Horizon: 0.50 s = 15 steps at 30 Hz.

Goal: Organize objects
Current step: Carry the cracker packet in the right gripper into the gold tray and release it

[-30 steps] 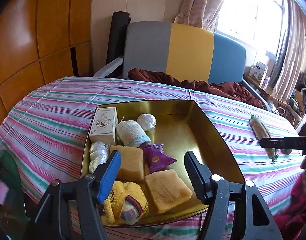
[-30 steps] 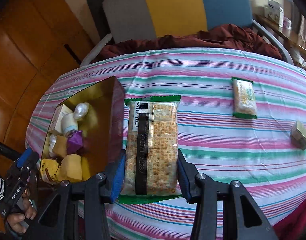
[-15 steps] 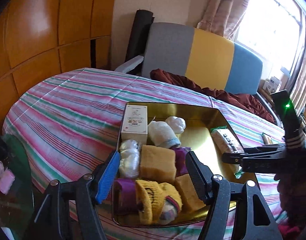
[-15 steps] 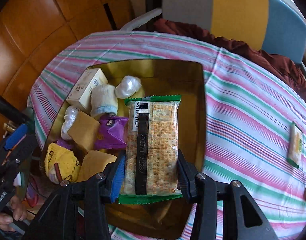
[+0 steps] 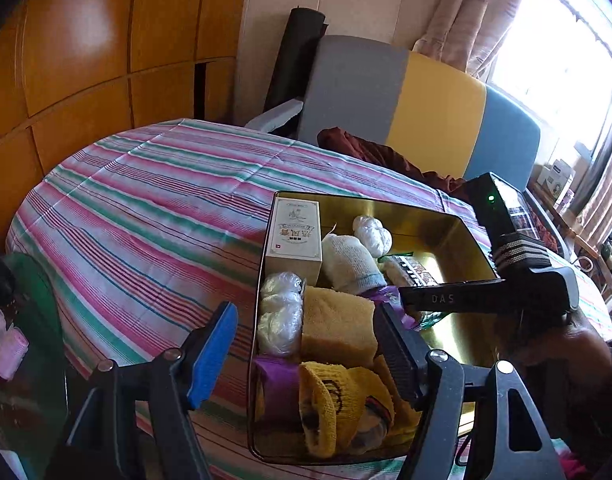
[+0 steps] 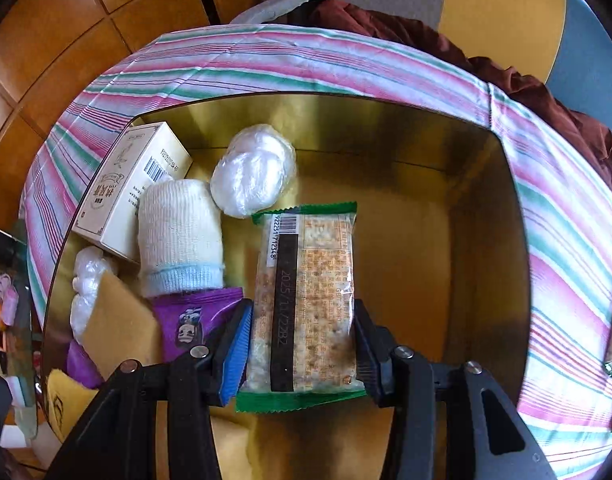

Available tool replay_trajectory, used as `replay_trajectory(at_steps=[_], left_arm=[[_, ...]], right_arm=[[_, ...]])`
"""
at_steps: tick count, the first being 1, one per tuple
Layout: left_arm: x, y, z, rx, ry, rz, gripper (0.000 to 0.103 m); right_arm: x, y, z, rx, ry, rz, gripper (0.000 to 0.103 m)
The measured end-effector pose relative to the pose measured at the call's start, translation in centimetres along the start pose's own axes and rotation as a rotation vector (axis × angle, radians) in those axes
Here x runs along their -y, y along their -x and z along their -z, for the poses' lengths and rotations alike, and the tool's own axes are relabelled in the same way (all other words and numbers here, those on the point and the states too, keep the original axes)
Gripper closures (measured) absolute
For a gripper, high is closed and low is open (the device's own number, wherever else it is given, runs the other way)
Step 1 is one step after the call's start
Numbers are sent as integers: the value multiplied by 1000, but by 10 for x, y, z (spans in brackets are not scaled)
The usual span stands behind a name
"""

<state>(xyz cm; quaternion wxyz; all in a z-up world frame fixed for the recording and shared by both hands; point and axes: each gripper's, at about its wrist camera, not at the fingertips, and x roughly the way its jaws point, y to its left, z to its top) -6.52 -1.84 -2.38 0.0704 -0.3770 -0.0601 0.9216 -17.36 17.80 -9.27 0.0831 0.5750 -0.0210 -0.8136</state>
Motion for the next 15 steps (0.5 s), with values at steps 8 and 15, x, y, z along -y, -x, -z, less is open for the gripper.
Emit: replay_trajectory(at_steps=[8, 15], left_arm=[[8, -1, 2, -8, -23, 1, 28], [18, 10, 2, 9, -46, 8, 28]], right_arm=[[13, 25, 13, 83, -55, -48, 52], [16, 53, 28, 141, -37, -37, 52]])
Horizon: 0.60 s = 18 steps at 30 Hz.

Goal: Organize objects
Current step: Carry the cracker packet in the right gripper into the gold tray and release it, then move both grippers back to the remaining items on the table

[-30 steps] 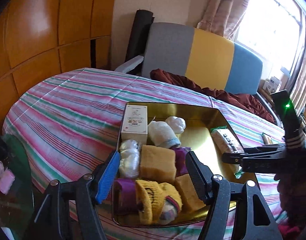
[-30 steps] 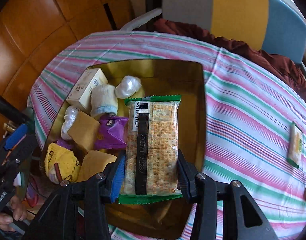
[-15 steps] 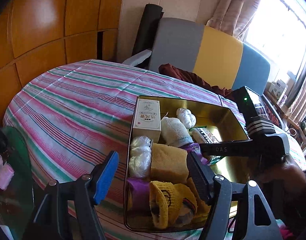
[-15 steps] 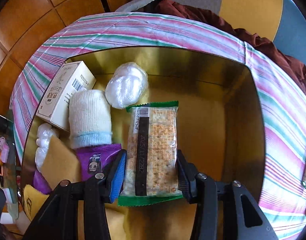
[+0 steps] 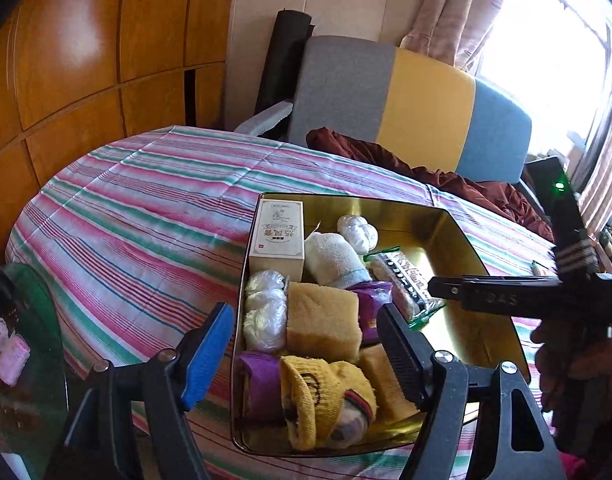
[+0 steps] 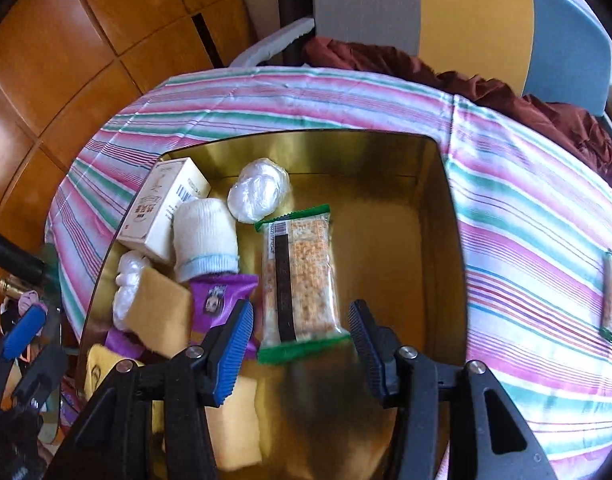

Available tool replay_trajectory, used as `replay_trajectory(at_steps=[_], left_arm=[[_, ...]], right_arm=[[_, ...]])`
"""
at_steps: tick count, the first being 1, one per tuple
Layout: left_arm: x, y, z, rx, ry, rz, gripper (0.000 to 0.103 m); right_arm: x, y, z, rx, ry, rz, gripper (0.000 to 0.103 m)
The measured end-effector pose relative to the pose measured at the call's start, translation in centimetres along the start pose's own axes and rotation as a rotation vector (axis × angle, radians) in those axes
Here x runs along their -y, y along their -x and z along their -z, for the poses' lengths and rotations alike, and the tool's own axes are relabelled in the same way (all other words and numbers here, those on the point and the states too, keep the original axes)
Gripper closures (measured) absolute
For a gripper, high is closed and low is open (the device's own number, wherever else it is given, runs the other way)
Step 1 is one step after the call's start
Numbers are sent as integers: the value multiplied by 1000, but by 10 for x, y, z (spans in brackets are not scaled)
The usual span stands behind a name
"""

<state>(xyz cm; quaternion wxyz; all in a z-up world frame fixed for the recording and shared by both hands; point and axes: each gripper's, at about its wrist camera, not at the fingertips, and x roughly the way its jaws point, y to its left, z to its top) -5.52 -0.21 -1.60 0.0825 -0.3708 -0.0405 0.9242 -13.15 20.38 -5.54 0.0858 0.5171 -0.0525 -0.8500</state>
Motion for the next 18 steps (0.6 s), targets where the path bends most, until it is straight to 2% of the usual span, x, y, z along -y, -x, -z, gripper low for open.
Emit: replay_trajectory(at_steps=[8, 18], left_arm=[[17, 13, 1, 15, -40, 22, 27], [46, 18, 8, 3, -114, 58, 27]], right_arm=[[24, 42, 23, 72, -7, 44, 51], [95, 85, 52, 114, -125, 123, 45]])
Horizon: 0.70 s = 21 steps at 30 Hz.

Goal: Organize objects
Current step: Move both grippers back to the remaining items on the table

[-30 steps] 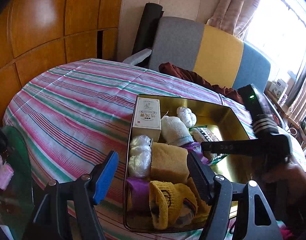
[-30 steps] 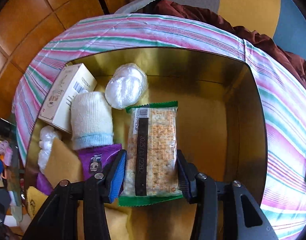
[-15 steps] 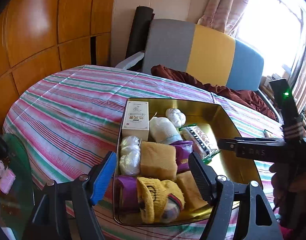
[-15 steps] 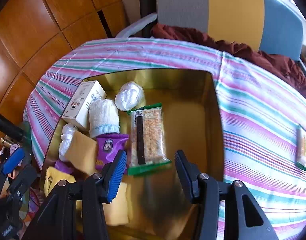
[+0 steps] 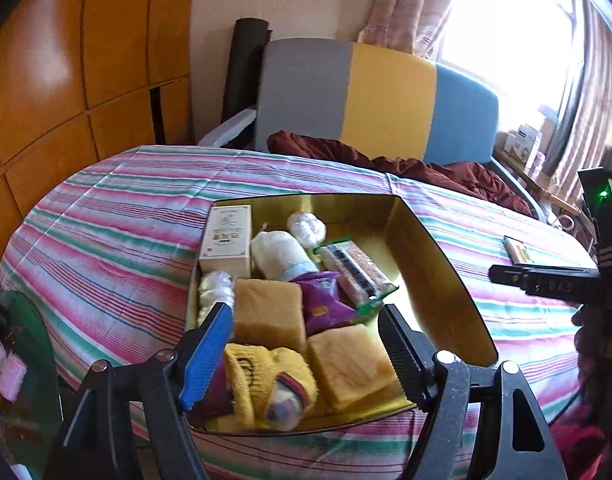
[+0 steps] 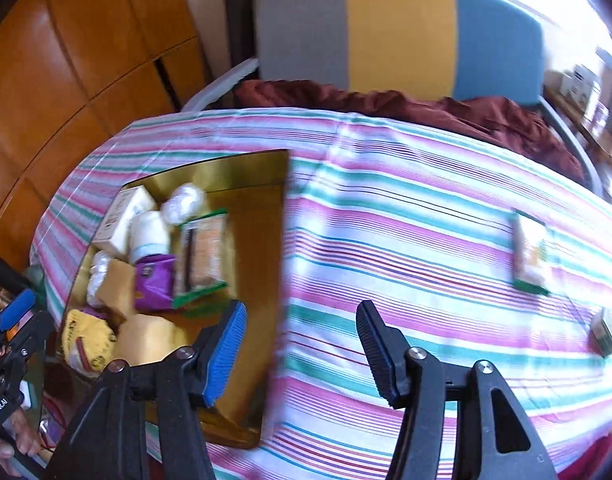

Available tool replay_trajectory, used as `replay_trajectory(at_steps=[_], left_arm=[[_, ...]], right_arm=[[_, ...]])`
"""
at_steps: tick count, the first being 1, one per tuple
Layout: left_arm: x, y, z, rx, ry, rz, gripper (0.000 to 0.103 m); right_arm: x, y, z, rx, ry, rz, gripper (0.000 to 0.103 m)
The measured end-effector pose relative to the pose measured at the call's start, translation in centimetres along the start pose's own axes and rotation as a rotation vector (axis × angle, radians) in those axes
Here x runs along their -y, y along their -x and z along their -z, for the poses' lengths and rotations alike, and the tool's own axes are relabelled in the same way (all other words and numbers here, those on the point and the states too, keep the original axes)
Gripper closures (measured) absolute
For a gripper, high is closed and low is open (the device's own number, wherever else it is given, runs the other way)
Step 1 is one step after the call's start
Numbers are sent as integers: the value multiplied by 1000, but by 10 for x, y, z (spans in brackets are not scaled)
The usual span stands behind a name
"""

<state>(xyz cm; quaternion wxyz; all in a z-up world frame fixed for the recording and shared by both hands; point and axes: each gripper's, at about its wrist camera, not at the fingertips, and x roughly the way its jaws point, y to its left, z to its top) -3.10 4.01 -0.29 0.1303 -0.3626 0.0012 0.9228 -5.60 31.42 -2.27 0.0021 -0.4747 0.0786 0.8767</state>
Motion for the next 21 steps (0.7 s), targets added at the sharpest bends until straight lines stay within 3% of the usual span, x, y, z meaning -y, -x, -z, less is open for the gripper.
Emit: replay_trajectory(at_steps=[7, 12, 21], left_arm=[[23, -5, 2, -18, -49, 30, 27], [43, -11, 2, -35, -93, 56, 27], [78, -26, -1, -73, -158, 96, 26]], right_arm=[[84, 11, 11, -10, -170, 86, 44], [162, 27, 21, -1, -371, 146, 31], [314, 73, 52, 114, -825, 273, 25]])
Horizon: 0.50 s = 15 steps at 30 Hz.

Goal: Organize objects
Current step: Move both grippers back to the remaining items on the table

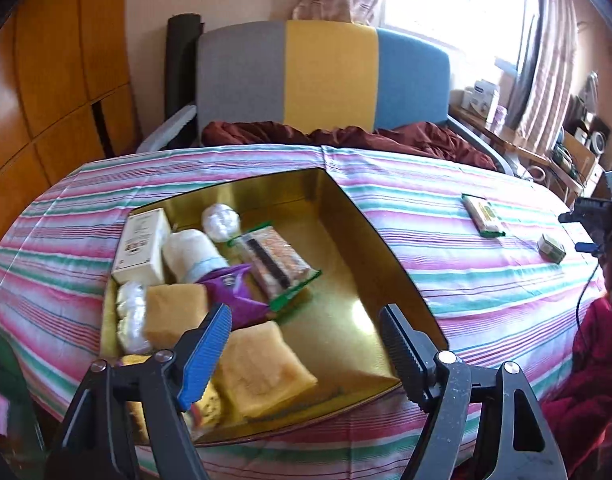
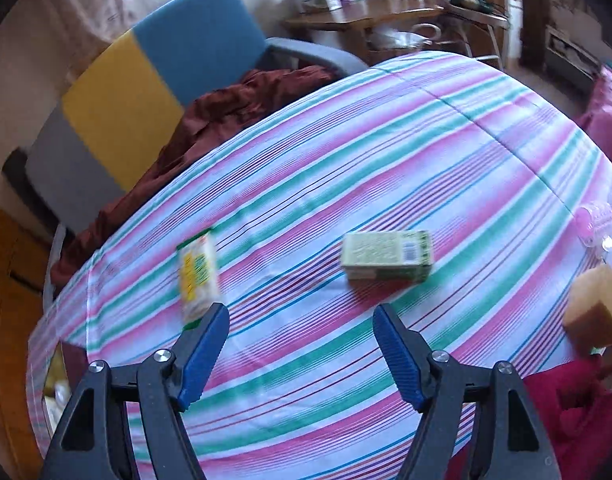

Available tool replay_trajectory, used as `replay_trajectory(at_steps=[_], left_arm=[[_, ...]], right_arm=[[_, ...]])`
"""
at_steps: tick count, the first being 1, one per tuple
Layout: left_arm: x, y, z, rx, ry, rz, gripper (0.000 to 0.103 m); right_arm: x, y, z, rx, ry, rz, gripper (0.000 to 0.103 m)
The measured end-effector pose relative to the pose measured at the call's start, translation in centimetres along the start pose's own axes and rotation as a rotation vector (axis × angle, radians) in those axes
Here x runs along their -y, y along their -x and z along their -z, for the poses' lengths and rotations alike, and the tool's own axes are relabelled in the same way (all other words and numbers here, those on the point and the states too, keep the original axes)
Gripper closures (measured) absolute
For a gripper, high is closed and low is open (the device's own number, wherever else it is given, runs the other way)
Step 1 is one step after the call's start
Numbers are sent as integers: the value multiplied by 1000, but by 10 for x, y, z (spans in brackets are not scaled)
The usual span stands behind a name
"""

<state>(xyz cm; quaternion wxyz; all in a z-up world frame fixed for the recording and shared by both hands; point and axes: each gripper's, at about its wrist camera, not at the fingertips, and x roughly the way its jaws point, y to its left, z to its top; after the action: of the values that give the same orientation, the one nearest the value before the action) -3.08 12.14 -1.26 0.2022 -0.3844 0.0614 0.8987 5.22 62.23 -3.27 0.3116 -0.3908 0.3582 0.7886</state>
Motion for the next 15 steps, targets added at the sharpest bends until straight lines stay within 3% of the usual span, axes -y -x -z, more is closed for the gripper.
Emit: replay_trajectory(at_steps=[6, 11, 15], left_arm=[[25, -10, -10, -17, -45, 27, 26], [46, -19, -19, -30, -83, 48, 26], [65, -24, -27, -33, -102, 79, 26]], right_arm=[[36, -23, -33, -1, -124, 65, 25], [22, -48, -40, -19, -59, 72, 23], [15, -60, -35, -42, 16, 133, 20]])
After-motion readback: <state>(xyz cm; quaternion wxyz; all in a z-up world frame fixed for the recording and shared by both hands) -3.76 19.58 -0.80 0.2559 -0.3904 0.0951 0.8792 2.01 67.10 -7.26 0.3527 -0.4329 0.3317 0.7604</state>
